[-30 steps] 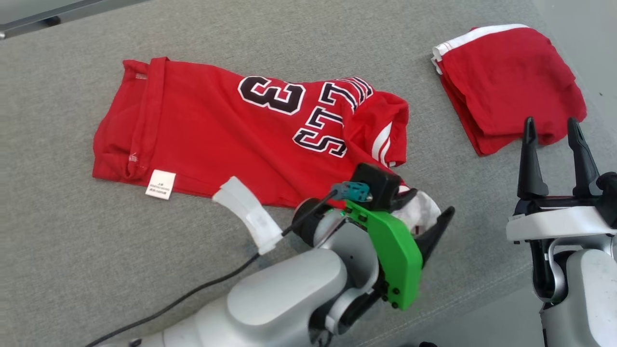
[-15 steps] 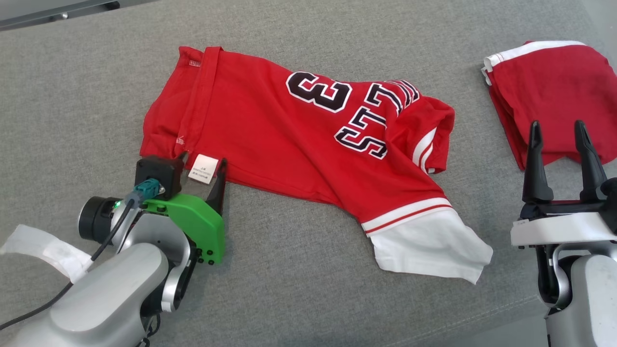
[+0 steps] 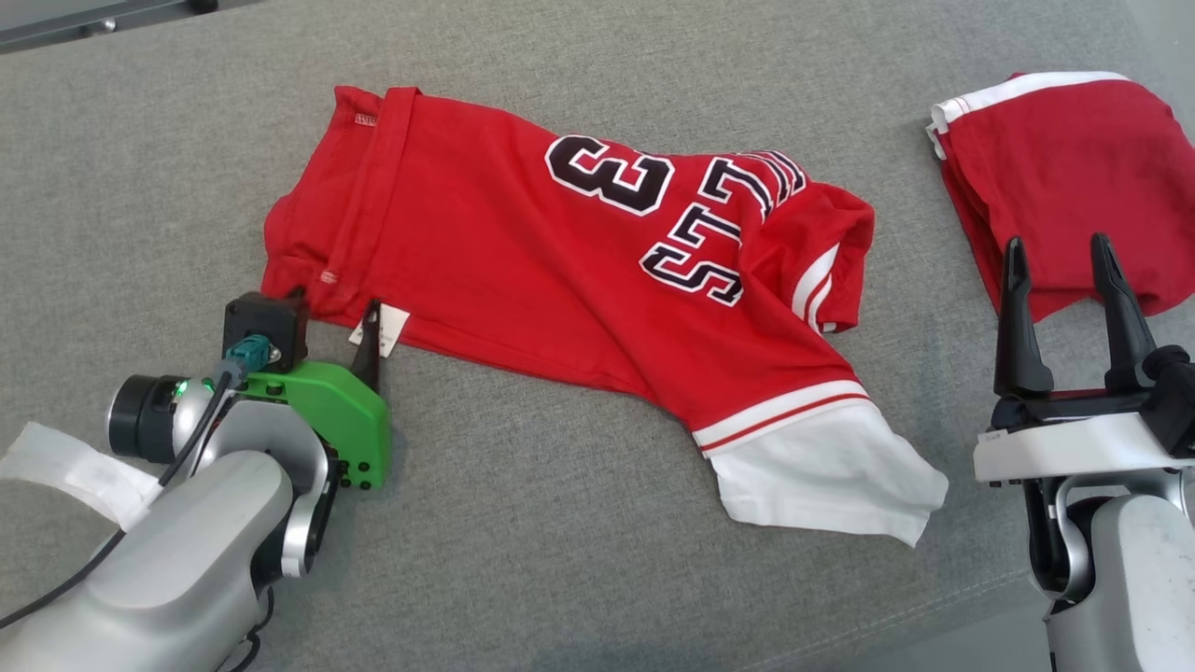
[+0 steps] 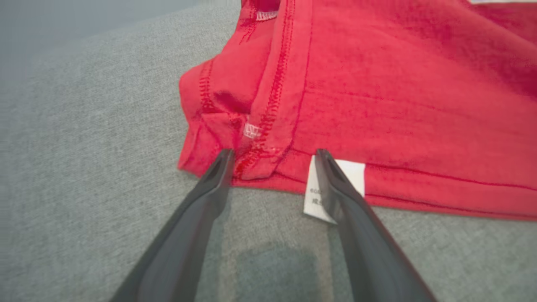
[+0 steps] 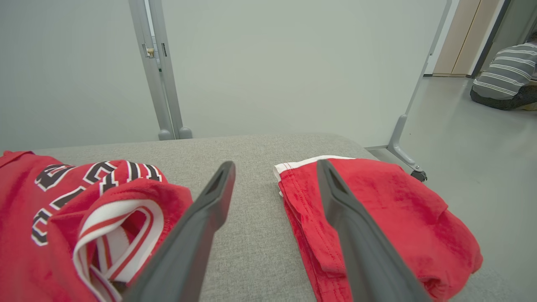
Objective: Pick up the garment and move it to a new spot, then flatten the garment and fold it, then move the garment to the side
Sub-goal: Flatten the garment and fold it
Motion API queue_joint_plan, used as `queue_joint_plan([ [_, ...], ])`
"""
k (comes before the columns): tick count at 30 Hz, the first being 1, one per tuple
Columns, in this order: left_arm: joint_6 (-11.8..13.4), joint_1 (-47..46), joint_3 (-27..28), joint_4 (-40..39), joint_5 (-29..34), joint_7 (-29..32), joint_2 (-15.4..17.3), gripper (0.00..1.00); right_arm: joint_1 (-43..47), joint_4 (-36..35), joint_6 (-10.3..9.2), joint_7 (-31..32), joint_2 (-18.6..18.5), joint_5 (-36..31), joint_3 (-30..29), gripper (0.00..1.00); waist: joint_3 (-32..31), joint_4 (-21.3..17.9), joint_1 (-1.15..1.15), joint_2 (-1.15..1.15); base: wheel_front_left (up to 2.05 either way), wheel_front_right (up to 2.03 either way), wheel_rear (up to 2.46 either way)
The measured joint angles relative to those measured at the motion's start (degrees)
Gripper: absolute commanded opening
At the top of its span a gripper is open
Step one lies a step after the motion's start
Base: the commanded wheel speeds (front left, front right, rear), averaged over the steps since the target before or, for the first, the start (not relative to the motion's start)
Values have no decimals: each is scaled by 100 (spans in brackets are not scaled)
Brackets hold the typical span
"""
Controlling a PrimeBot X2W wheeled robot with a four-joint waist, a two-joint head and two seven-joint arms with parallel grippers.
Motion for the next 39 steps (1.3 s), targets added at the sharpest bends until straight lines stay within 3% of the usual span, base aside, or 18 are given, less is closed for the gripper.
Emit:
queue_joint_plan([
  [16, -99, -91, -148, 580, 204, -203, -3, 100, 107, 55, 0, 0, 0, 100, 12, 100, -95, -35, 0, 0, 0, 0, 0],
  [30, -43, -336, 120, 792, 234, -447, 202, 100, 109, 108, 0, 0, 0, 122, 51, 100, -64, 43, 0, 0, 0, 0, 0],
  [39, -118, -262, 372, 857, -80, -555, 277, 100, 113, 121, 0, 0, 0, 149, 40, 100, -51, -1, 0, 0, 0, 0, 0],
])
